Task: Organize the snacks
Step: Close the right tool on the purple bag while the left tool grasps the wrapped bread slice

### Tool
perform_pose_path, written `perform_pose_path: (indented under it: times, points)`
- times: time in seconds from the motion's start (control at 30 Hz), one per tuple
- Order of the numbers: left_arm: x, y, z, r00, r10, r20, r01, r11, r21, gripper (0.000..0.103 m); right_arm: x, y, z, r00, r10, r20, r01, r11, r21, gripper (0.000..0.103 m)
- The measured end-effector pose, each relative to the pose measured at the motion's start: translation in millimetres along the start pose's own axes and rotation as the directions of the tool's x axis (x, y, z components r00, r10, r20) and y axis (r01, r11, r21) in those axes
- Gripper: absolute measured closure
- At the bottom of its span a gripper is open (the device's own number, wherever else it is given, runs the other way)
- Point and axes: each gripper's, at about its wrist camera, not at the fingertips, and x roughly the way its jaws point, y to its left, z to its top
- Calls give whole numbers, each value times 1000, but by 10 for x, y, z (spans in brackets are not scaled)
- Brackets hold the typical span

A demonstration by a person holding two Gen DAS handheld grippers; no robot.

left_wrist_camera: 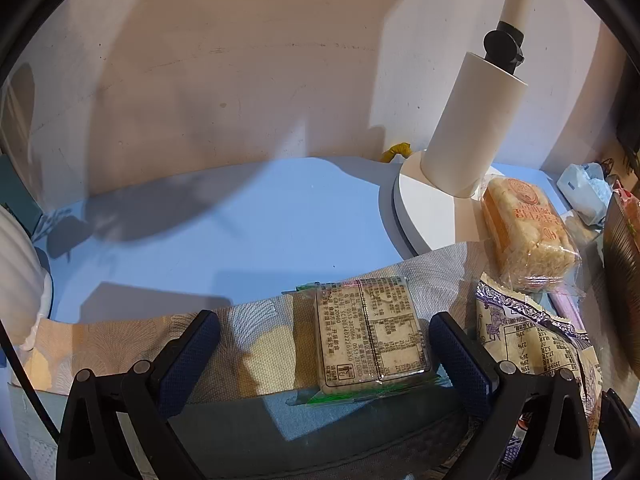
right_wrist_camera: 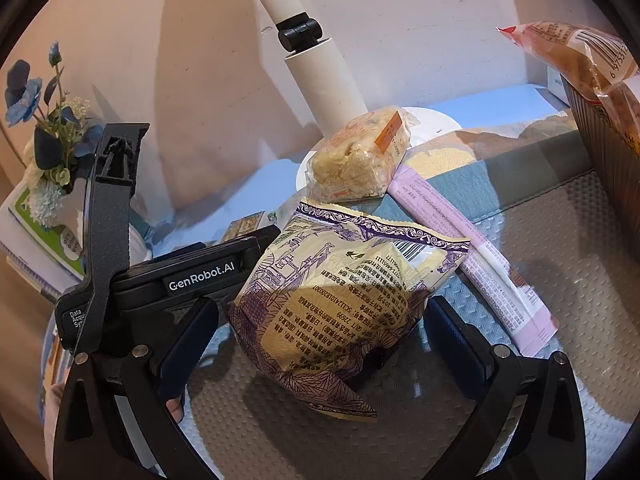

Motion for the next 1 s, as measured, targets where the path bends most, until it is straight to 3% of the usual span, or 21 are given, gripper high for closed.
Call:
perform_pose_path:
  times: [0.53,0.6,0.63,0.67,0.7,1.0]
  points:
    - [-10,5,11,1000,-4,0,4,1000,-6,0,-8,-32,5,1000,8,1,-8,1000,0,0]
    - [-38,6,0,1000,6,13,-6,1000,-5,15,-13,-33,5,1000,10,2,-10,1000,-3,0]
    - [-70,3,-7,999,9,31,-9,1000,1,51,-31,-39,6,1000,18,10,-18,1000,-1,2]
    - [-103,-10,-13,999,-7,47,6,1000,11,60,-61,-49,7,999,29,21,-29,1000,2,19]
    - [-102,-12,-14,999,-23,44,22,1000,15,60,-85,-64,10,998,51,29,-51,999,4,31]
    - [-144,177,-5,997,-44,71,50,995,-81,60,-87,7,-6,996,84,27,-83,996,-30,39]
